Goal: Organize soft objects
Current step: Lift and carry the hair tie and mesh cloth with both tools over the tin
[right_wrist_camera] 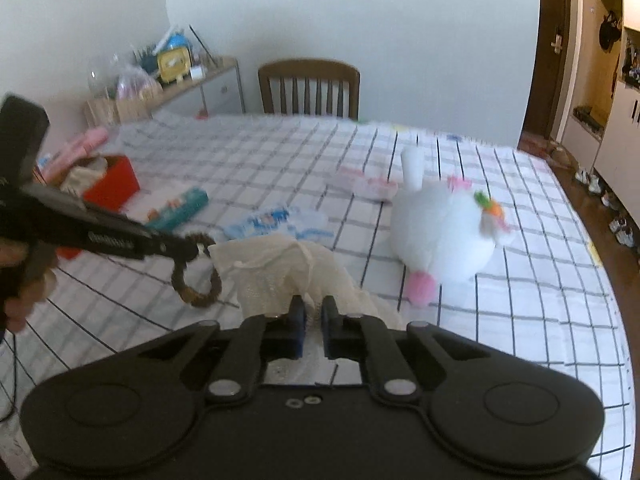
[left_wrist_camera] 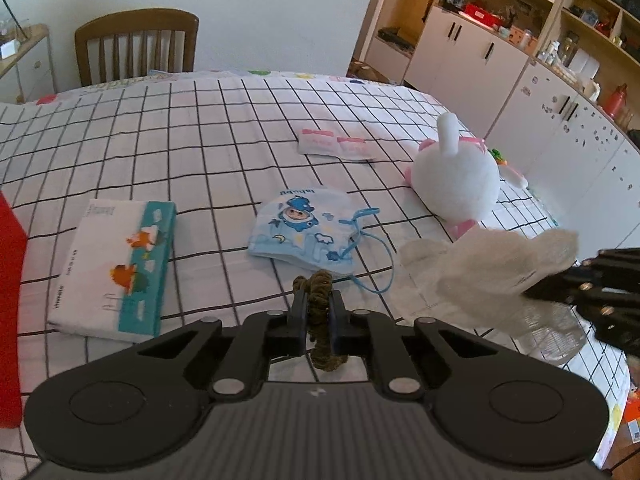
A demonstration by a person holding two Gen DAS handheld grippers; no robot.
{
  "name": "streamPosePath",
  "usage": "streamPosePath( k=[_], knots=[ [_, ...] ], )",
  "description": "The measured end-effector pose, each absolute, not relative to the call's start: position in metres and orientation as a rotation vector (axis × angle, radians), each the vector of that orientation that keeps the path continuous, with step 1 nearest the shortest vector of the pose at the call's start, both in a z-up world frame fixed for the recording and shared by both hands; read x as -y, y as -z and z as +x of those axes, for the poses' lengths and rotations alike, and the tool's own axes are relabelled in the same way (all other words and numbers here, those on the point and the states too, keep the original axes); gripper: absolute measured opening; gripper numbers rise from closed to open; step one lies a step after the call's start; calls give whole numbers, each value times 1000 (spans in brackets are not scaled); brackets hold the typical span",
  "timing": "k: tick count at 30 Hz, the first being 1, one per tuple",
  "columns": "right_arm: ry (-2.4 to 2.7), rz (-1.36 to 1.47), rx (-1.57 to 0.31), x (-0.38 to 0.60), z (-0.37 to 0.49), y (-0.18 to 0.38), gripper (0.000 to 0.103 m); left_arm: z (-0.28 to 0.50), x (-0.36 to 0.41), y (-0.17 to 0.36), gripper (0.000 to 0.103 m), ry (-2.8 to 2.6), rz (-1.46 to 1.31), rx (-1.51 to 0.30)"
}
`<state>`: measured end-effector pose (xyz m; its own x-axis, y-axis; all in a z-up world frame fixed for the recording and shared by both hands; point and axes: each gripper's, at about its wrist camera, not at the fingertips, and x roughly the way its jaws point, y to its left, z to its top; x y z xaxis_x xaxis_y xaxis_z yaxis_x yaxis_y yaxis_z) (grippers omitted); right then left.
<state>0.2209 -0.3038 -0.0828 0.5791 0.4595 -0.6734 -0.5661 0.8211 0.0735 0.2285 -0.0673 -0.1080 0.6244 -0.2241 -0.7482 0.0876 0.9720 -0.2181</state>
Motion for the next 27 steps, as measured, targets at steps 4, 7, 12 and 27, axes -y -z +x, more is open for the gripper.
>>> streamPosePath(
  k=[4, 7, 12, 27],
  knots=[
    [-624, -118, -719, 304, 217, 66, 7, 220, 63, 98, 10, 168, -149, -860],
    [-644, -105, -701, 300, 212, 55, 7, 213, 59, 89, 10, 162, -147, -844],
    [-686, -102, -665, 287, 205, 38, 7, 199, 48, 72, 10, 146, -157, -821],
    [-817, -98, -602, 215, 201, -3, 7, 163, -7, 26, 10, 69, -167, -765]
  ],
)
